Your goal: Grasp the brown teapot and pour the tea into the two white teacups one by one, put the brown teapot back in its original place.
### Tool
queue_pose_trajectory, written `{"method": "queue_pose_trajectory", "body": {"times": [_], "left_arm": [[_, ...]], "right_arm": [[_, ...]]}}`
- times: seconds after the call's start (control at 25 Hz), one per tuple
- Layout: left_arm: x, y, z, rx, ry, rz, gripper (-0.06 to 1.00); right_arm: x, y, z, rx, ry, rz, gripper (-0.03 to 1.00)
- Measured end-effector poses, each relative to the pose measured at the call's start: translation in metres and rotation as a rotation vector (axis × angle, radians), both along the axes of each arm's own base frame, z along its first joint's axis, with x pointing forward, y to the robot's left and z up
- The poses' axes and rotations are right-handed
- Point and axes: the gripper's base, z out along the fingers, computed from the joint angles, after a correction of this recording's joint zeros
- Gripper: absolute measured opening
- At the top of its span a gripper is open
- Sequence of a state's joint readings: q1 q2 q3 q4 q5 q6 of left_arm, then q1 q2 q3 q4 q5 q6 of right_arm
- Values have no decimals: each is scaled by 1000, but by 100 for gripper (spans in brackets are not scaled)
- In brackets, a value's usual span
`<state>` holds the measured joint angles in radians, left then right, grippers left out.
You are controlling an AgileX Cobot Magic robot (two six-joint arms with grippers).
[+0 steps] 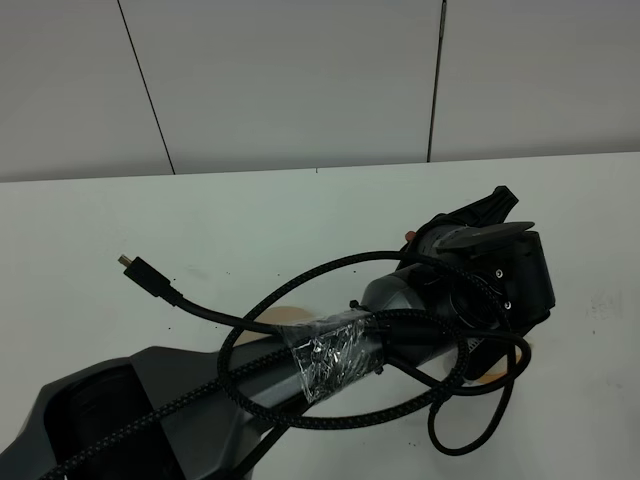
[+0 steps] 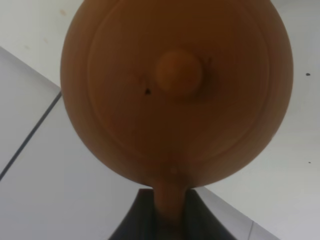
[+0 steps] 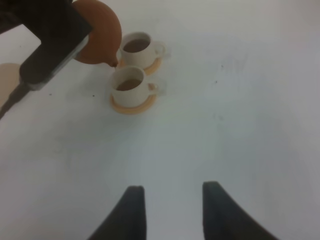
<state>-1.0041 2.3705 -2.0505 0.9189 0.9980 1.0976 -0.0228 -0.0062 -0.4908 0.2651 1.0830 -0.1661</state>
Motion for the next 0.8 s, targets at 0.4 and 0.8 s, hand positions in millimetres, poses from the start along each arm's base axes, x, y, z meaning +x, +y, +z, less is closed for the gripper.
{"method": "queue_pose_trajectory", "body": {"times": [0.4, 0.8], "left_arm": [[1, -2, 0, 3, -5, -26, 17], [1, -2, 0, 18, -2, -48, 17]], "right_arm": [[0, 0, 0, -1, 0, 0, 27], [0, 0, 0, 0, 0, 0, 27]]}}
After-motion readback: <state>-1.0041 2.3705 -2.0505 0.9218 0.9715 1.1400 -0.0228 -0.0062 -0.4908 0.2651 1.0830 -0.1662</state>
